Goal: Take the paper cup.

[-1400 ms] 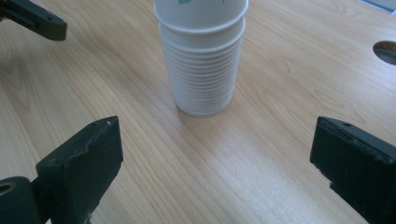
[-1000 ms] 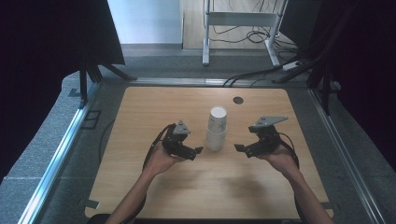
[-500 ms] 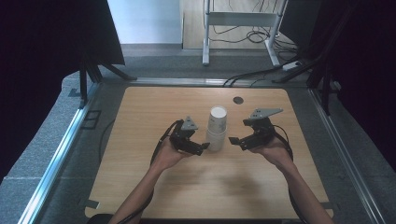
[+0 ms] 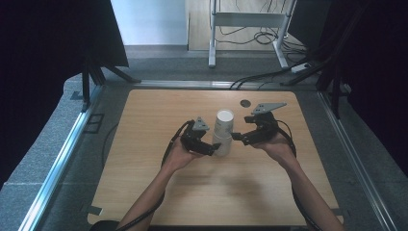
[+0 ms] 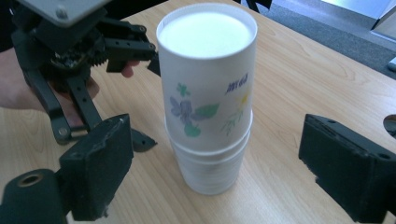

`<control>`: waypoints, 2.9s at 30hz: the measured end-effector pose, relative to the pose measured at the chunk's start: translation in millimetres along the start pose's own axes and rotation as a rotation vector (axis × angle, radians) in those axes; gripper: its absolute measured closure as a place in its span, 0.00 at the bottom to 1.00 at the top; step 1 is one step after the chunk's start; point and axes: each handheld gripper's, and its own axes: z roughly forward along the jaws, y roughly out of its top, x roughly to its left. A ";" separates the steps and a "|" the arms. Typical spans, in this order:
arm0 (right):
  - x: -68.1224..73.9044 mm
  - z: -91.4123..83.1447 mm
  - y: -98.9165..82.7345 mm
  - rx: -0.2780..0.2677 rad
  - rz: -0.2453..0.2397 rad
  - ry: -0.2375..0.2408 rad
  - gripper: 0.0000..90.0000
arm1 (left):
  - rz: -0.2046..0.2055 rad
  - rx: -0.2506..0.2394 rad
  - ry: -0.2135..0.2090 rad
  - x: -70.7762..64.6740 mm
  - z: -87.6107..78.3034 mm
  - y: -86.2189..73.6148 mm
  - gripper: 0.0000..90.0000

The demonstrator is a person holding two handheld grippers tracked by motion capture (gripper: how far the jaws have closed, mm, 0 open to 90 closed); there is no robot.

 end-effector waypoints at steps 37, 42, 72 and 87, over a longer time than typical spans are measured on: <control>-0.5 25.9 47.3 0.032 -0.024 0.008 0.34 | -0.003 -0.032 -0.033 -3.8 18.4 16.5 0.25; 0.8 25.2 49.4 0.041 -0.031 0.009 0.40 | 0.002 -0.035 -0.027 -3.6 17.5 16.0 0.26; 7.2 10.7 67.2 0.040 -0.067 -0.005 0.42 | 0.012 -0.033 -0.017 -5.2 17.7 14.4 0.27; 11.3 -7.9 82.6 0.017 -0.077 -0.004 0.42 | 0.023 -0.010 -0.014 -5.2 17.0 14.5 0.26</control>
